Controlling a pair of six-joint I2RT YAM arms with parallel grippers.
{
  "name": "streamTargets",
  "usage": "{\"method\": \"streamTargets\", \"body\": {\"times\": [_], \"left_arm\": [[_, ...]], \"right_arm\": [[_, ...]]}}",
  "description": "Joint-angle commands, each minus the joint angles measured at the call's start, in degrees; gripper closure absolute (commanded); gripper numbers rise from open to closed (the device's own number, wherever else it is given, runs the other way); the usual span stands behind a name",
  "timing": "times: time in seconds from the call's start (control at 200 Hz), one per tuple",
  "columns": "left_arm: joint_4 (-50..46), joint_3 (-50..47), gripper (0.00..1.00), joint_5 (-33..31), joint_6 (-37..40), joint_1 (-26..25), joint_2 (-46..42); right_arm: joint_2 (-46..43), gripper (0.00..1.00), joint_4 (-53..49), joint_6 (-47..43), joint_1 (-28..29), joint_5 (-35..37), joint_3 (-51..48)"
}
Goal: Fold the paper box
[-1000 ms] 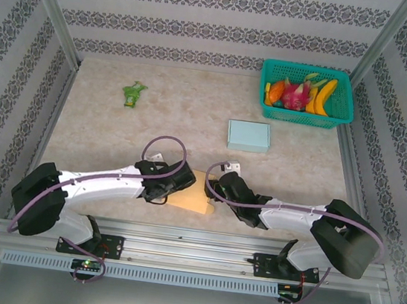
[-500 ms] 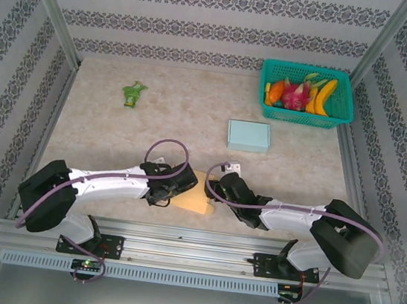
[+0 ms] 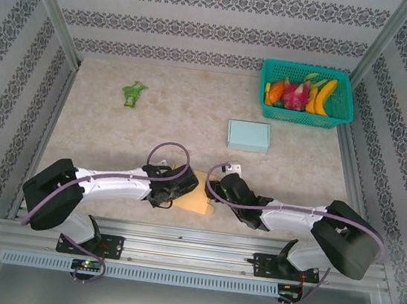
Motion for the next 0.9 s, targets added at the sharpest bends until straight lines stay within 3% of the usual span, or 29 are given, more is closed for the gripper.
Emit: {"method": "streamTargets", "body": {"times": [0.0,0.894], "left_arm": [[0.8,-1.7,0.03,0.9,-1.2,-0.8,0.4],[0.8,-4.4,0.08,-0.3,-2.9,-0.8,0.3]], "right_arm": [[-0.9,0.36,-1.8,-1.1,1.0,-0.1,-1.2],[-5.5,0.36,-3.7,-0.7,0.9,-1.4,-1.8]]}}
